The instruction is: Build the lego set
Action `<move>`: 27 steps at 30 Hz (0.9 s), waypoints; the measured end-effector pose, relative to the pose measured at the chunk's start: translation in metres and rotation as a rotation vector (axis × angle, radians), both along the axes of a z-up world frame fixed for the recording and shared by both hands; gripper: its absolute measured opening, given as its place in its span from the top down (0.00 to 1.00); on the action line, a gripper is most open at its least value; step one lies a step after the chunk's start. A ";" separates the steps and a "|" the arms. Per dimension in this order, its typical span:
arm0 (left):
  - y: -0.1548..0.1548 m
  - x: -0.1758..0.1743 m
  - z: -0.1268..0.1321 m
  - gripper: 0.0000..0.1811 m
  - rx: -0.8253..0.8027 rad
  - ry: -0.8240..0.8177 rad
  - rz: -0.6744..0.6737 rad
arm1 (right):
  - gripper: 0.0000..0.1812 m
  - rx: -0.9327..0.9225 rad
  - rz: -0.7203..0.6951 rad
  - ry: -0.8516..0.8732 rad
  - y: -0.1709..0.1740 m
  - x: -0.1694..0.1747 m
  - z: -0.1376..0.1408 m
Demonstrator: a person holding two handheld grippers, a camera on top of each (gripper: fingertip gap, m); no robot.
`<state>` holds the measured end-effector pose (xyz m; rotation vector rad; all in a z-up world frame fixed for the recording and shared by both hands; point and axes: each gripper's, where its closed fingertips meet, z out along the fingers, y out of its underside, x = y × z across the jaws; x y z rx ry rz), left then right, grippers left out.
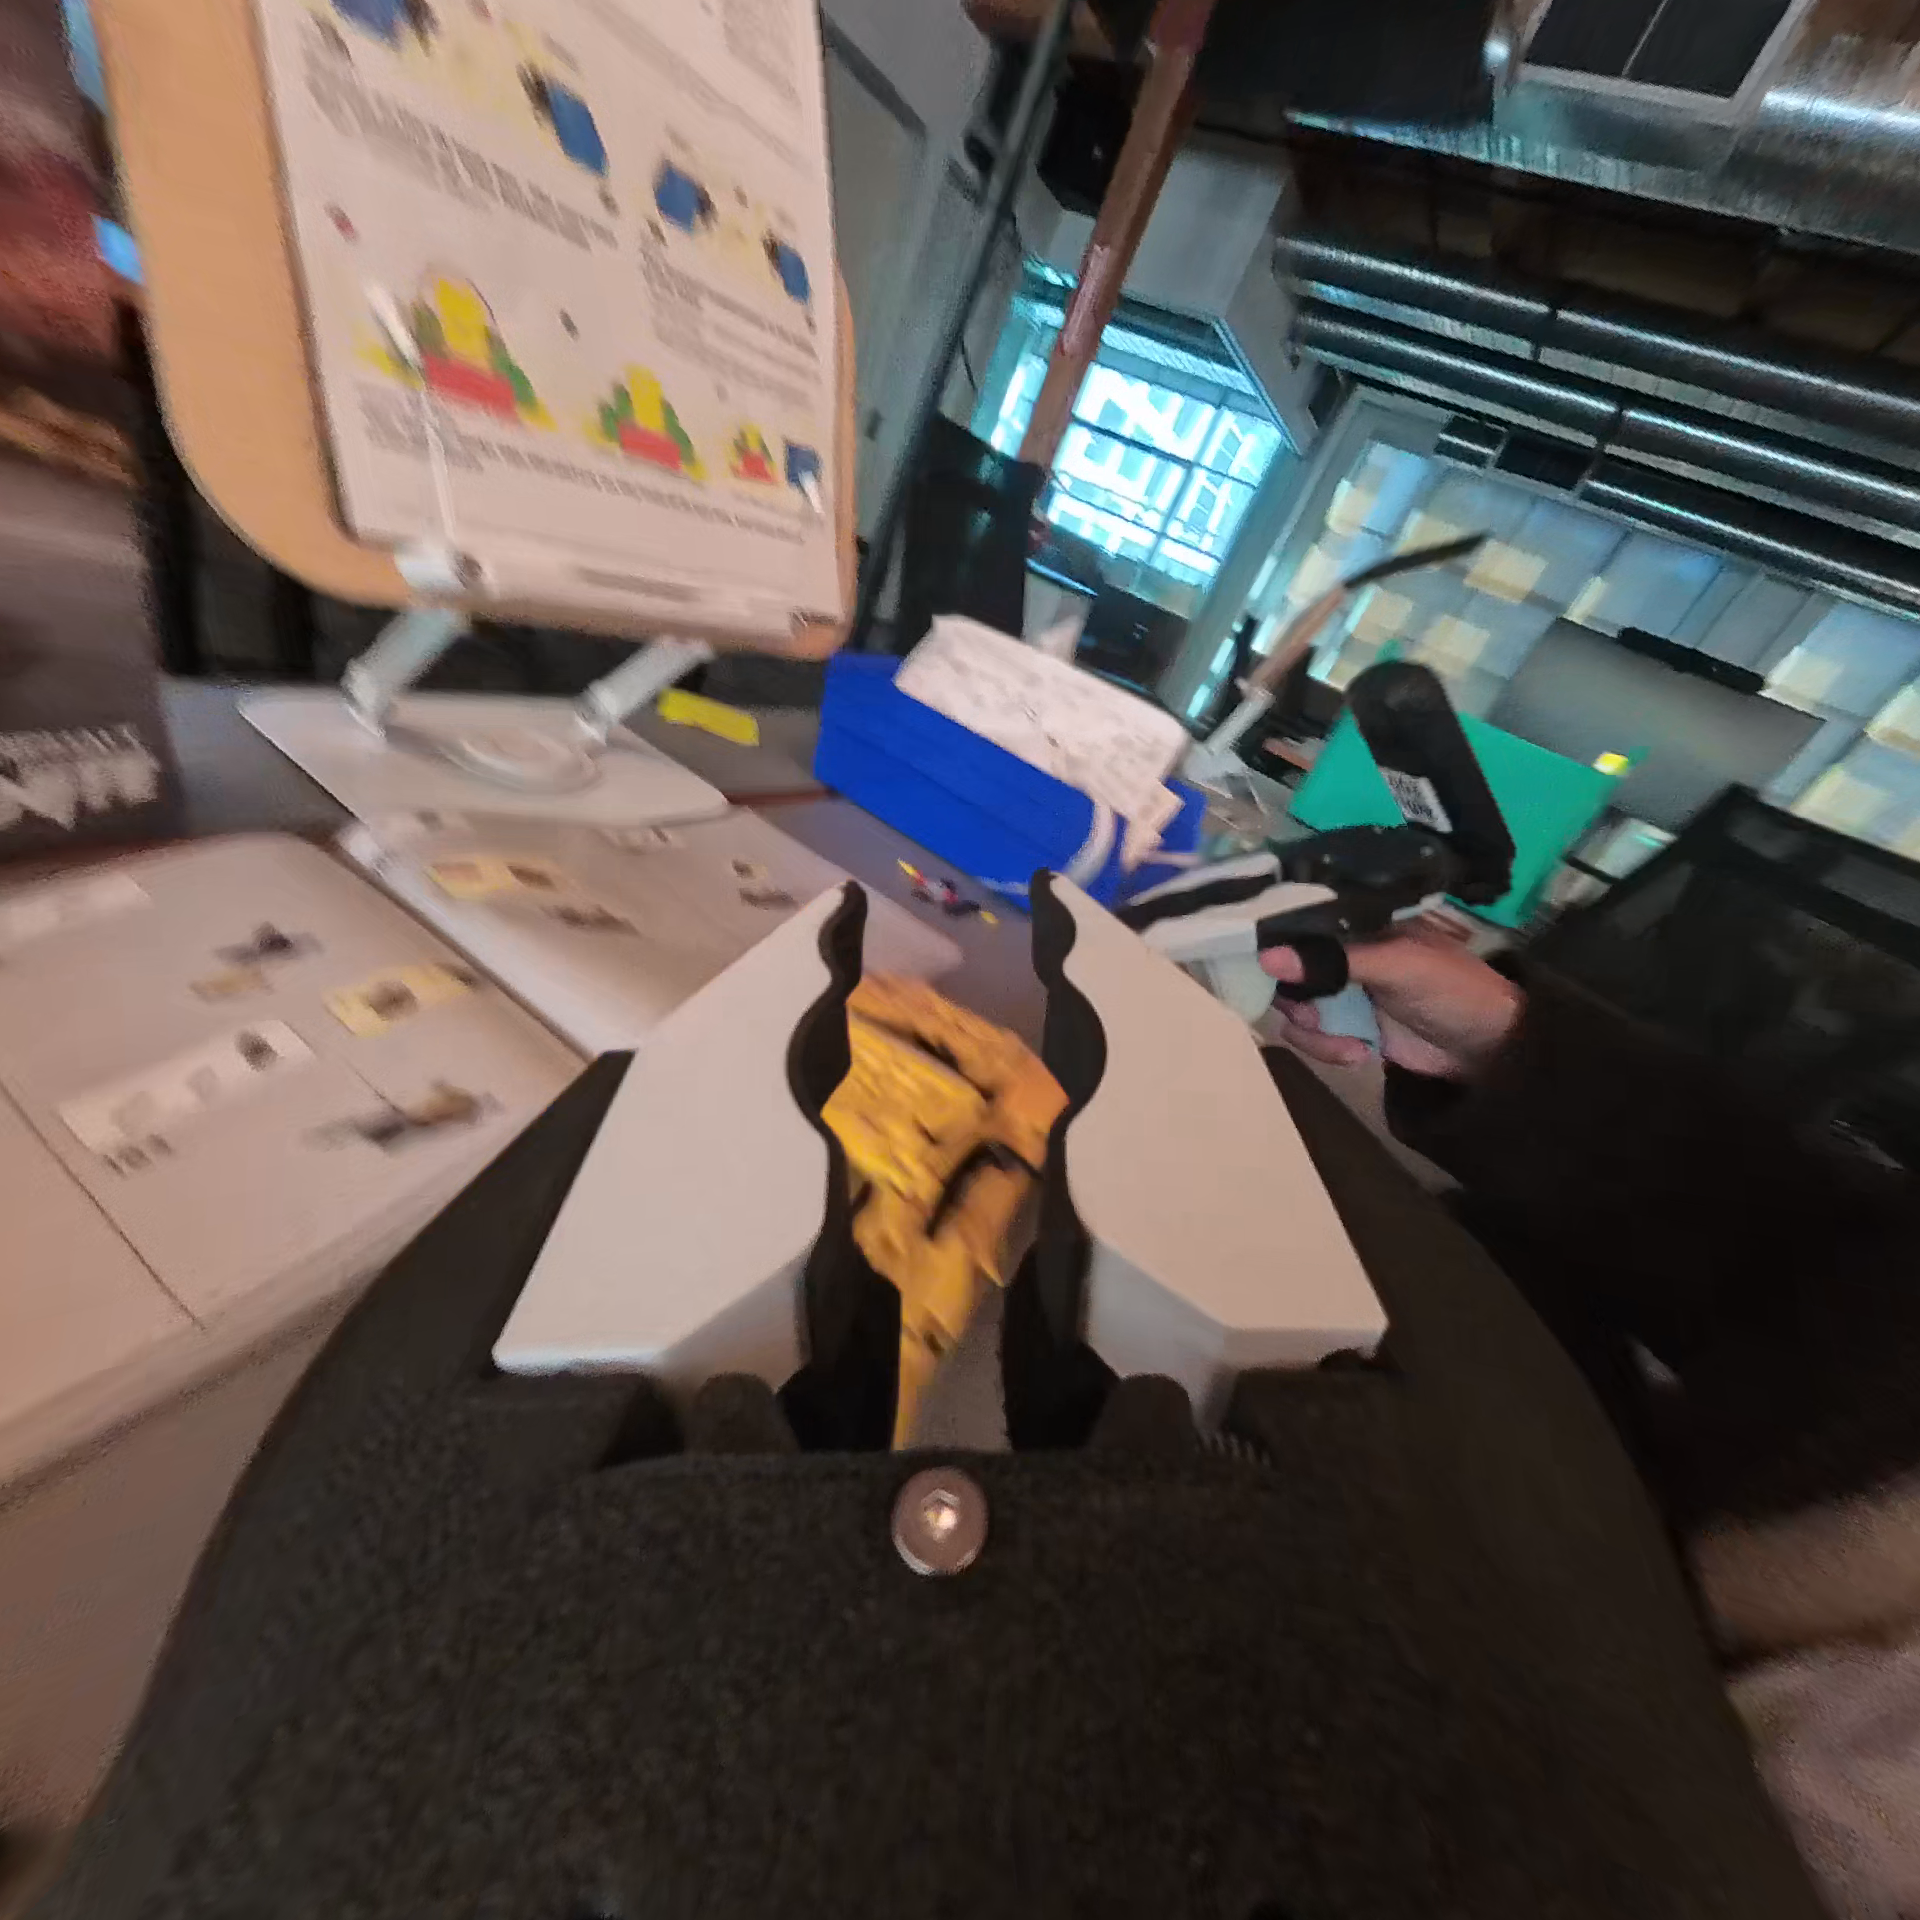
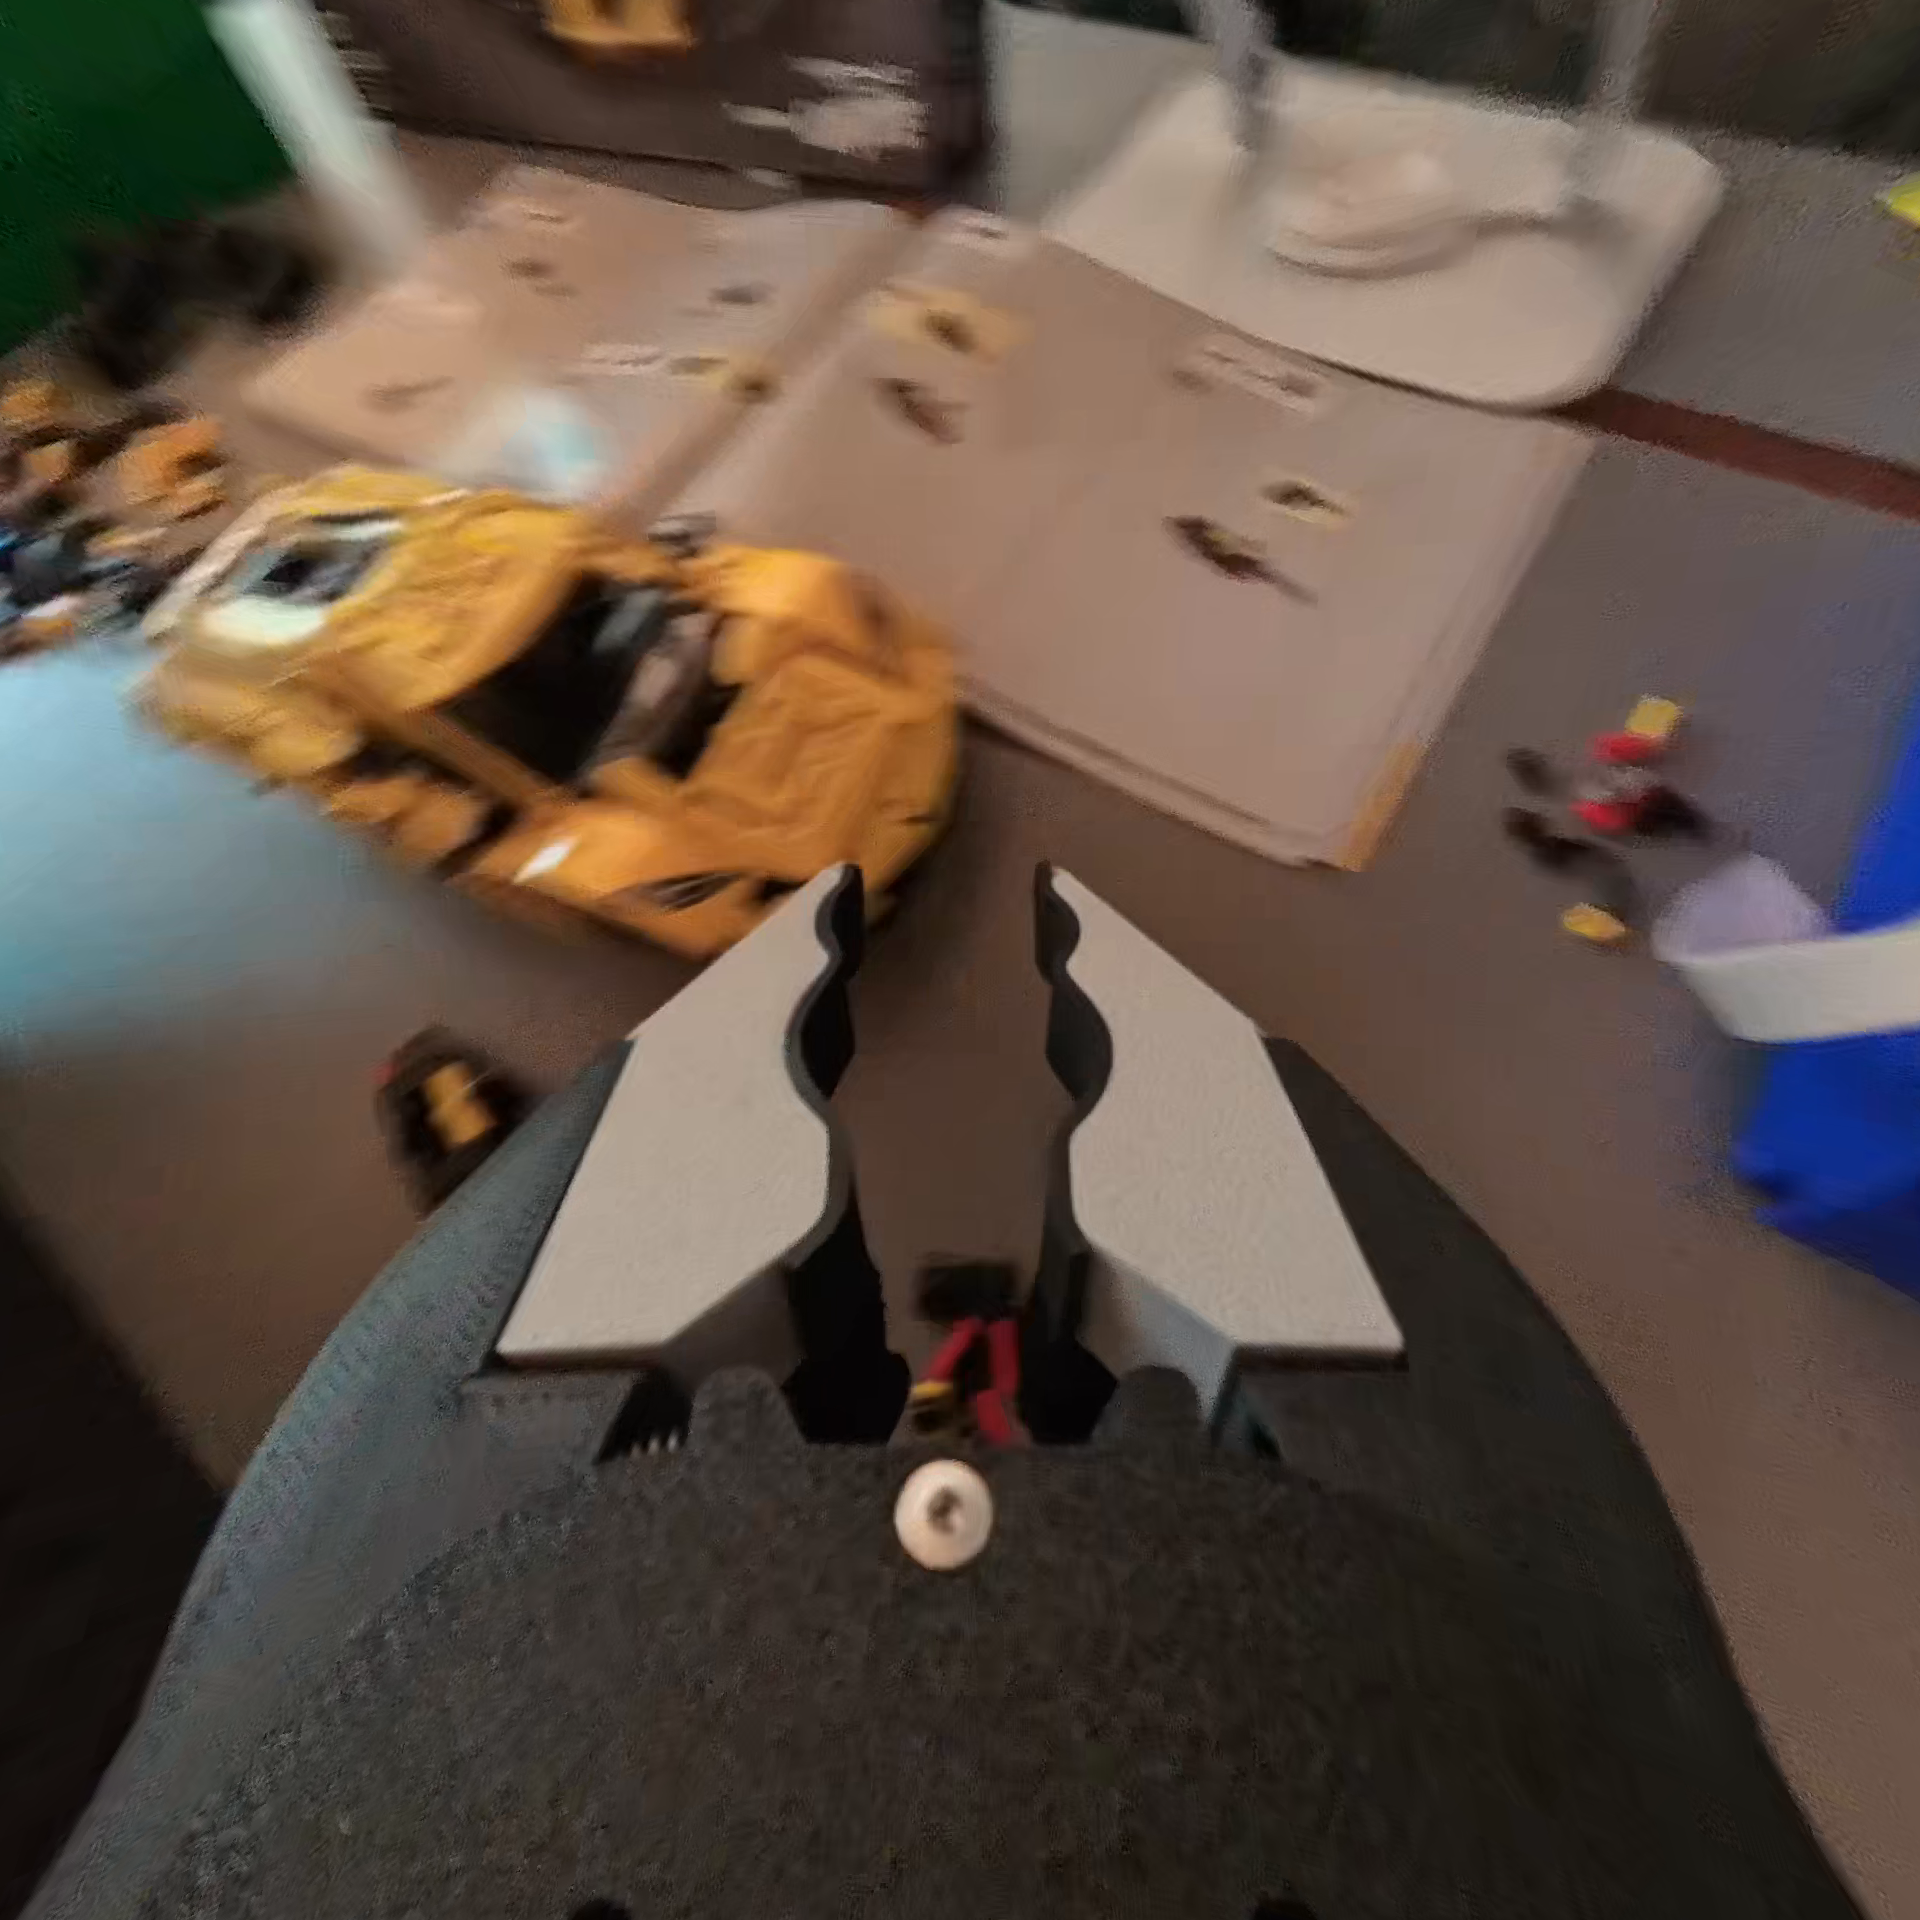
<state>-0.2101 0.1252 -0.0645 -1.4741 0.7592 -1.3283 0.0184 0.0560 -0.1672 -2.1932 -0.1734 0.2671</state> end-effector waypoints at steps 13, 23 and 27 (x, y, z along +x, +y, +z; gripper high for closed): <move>0.077 0.061 -0.089 0.87 0.009 0.594 -0.305 | 0.74 -0.313 0.149 0.259 0.079 -0.008 -0.037; 0.028 -0.040 -0.133 0.69 -0.415 0.520 -0.062 | 0.72 -0.344 0.210 0.493 0.042 -0.047 -0.051; 0.021 -0.030 -0.134 0.70 -0.500 0.403 -0.026 | 0.76 -0.340 0.196 0.538 0.046 -0.051 -0.051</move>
